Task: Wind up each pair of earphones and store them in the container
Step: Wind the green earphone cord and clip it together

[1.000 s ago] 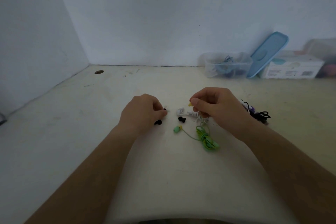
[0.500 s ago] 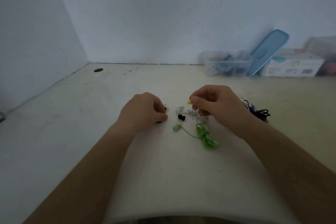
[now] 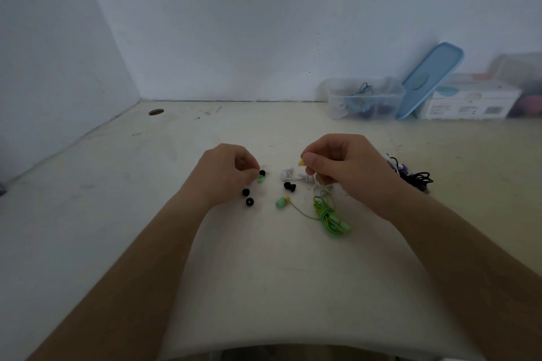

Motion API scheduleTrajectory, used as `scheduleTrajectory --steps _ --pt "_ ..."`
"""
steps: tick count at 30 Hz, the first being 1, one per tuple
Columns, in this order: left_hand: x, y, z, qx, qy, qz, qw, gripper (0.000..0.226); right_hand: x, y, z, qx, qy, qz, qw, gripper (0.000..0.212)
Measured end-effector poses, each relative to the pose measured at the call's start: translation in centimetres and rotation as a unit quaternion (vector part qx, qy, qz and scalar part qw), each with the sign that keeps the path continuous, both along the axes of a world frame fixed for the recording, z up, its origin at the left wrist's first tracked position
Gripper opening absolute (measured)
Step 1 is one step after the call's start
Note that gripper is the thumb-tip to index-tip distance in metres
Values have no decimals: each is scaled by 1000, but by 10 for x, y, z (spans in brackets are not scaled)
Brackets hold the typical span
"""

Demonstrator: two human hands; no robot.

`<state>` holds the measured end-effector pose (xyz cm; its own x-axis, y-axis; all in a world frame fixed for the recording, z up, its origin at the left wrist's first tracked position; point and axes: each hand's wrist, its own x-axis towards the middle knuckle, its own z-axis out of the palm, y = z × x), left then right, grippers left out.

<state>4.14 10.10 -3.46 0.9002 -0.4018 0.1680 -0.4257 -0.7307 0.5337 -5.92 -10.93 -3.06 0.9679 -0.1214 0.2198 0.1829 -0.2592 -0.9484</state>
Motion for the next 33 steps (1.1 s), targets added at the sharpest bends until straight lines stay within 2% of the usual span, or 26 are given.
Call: scheduleTrajectory --steps 5,14,19,23,28,33 --pt "-2 -7 -4 0 -4 12 1000 5 1 -1 -1 -7 -2 -1 1000 5" --pt "-7 -12 -2 28 -35 -14 999 22 2 0 -3 -13 4 2 1000 4" --pt "-12 -8 6 -77 -47 -16 996 15 1 0 -4 -5 11 19 1000 6" --pt "-25 -15 11 -202 36 -81 975 16 0 2 -3 7 12 25 1000 7" --pt "-34 -25 10 -276 128 -128 944 10 1 1 -1 28 -6 24 999 7" --pt "-35 -26 8 -333 172 -112 921 15 2 1 -2 15 -14 28 999 6"
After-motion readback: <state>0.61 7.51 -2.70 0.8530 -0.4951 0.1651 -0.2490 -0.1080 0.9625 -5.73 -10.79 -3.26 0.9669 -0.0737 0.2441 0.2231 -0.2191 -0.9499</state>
